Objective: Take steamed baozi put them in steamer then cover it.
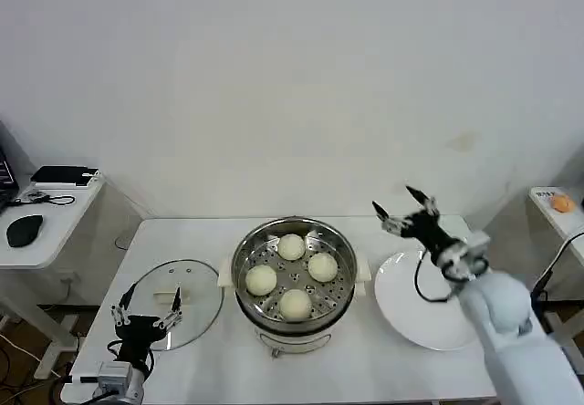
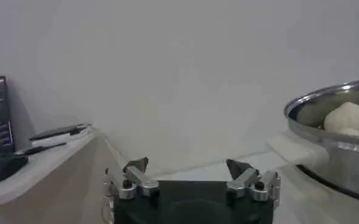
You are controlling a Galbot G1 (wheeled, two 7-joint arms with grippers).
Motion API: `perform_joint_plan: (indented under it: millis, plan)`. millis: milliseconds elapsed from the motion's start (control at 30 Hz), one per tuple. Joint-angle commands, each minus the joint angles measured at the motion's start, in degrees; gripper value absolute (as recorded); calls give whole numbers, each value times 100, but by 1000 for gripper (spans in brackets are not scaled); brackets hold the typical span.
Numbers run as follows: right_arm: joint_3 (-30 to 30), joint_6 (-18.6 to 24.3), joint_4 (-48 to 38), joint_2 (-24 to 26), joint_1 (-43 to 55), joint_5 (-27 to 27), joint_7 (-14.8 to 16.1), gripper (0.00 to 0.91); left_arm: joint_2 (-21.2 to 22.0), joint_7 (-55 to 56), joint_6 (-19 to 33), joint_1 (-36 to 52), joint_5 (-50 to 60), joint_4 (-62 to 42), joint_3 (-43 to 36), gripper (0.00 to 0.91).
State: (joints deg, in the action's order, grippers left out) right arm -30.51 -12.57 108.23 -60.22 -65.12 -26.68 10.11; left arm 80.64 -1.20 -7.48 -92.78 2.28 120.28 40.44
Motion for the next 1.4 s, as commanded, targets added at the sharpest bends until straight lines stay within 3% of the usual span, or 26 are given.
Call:
perform_joint_plan:
  millis: [33,167,300,467,667,833,1400]
  plan:
    - [-924,437,96,-754,-1921,-13,-650,907,-106,28,165,1,266,-228,14,907]
    - [-912,443,81,-751,-1992,-29,-626,907,-157,23,353,-39,497,-235,13,907]
    - [-948,462,173,-796,-2015,164,-635,907,-275,201,794,-18,1385,-447,-28,907]
    - [-1065,544,125,-873,-1974,184,-617,907,-556,536,919,18,2189,-751,-117,907]
    - [-1104,611,105,-941,-1968,273,-622,907,-938,1121,1336,116,4951,-1380,-31,907]
    - [-1165,628,157,-1049,-1936,358,-632,907,-1252,886,1323,171,5651,-1528,-19,907]
    - [-1183,672,656,-1345,-2193,565,-653,907,-1332,314,1275,886,6633,-2422,-280,907]
